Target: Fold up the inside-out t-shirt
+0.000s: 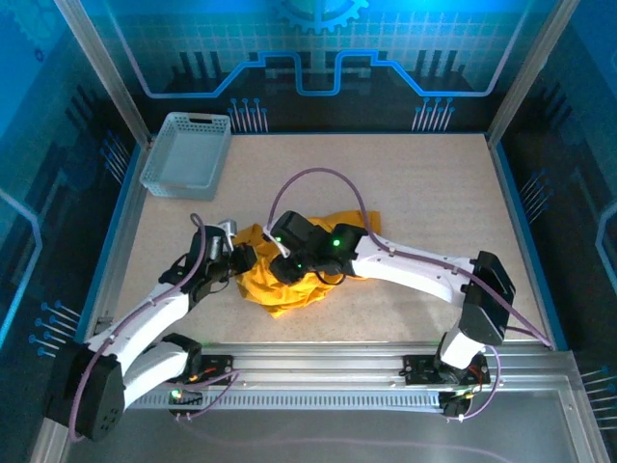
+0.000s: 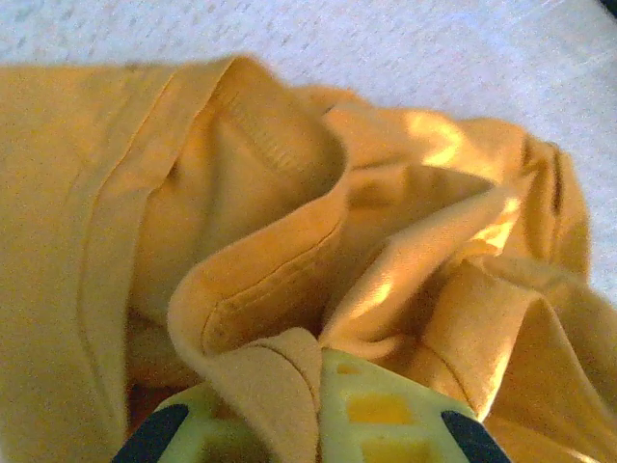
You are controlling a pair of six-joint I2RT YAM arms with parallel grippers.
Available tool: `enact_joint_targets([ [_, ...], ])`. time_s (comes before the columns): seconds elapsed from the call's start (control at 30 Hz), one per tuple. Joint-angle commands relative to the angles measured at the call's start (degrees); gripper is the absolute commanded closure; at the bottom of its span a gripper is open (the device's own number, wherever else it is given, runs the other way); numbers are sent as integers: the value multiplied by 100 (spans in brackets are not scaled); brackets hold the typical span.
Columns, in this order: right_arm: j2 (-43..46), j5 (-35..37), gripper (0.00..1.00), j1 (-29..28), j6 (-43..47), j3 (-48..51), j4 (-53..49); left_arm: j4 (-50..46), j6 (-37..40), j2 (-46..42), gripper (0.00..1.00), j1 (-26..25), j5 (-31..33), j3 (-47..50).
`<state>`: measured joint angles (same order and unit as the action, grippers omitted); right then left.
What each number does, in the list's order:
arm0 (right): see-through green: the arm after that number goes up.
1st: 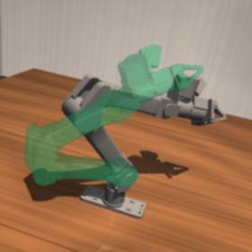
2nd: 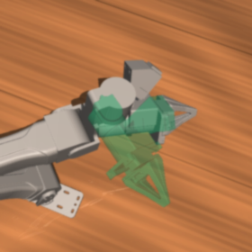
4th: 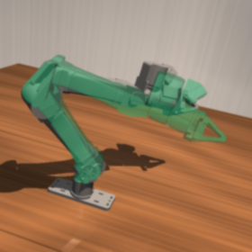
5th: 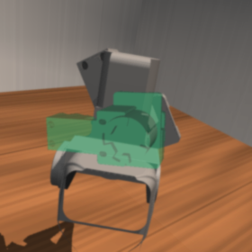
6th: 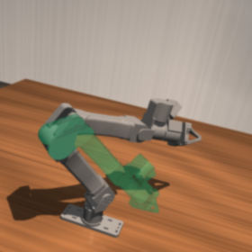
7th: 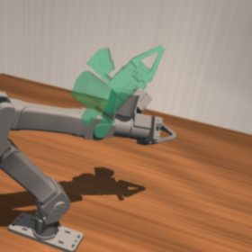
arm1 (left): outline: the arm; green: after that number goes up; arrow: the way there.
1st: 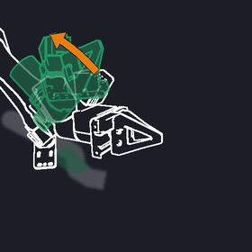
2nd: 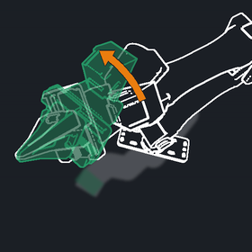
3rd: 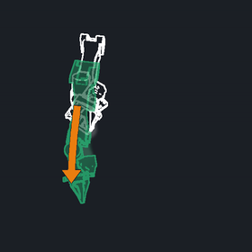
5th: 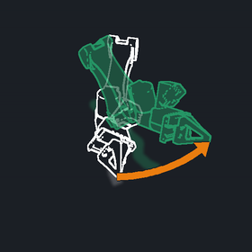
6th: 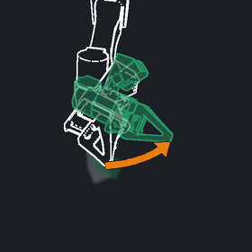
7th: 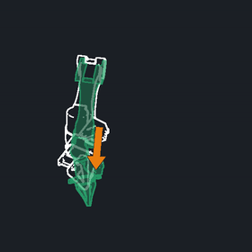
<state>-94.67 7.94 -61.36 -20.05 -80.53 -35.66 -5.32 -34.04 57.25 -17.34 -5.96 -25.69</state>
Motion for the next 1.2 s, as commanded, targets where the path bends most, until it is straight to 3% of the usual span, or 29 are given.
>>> enact_joint_targets([
  [0.0, 427, -266, 52, -22, -120, 256, 75, 105, -127, -89, 100, 31, 112, 298],
  [0.17, 1127, -301, 52, 645, -398, 983, 299, 266, -163, -52, 100, 38, 34, 472],
  [0.33, 971, -633, 54, 1302, -447, 1365, 504, 366, -191, -4, 100, 40, -48, 469],
  [0.57, 424, -807, 49, 1450, -500, 1327, 836, 385, -173, -56, 100, 38, -101, 451],
  [0.73, 43, -1102, 51, 1471, -586, 1300, 1009, 395, -166, -30, 100, 37, -133, 425],
  [0.87, -203, -932, 54, 1470, -572, 1252, 978, 448, -186, -56, 100, 38, -150, 468],
  [0.97, -297, -942, 59, 1471, -512, 1169, 939, 471, -200, -61, 100, 44, -175, 486],
  [1.13, -21, -780, 92, 1441, -433, 1062, 689, 445, -140, -108, 100, 47, -201, 464],
  [1.17, 111, -685, 95, 1438, -408, 1038, 600, 439, -102, -134, 100, 51, -217, 456],
])
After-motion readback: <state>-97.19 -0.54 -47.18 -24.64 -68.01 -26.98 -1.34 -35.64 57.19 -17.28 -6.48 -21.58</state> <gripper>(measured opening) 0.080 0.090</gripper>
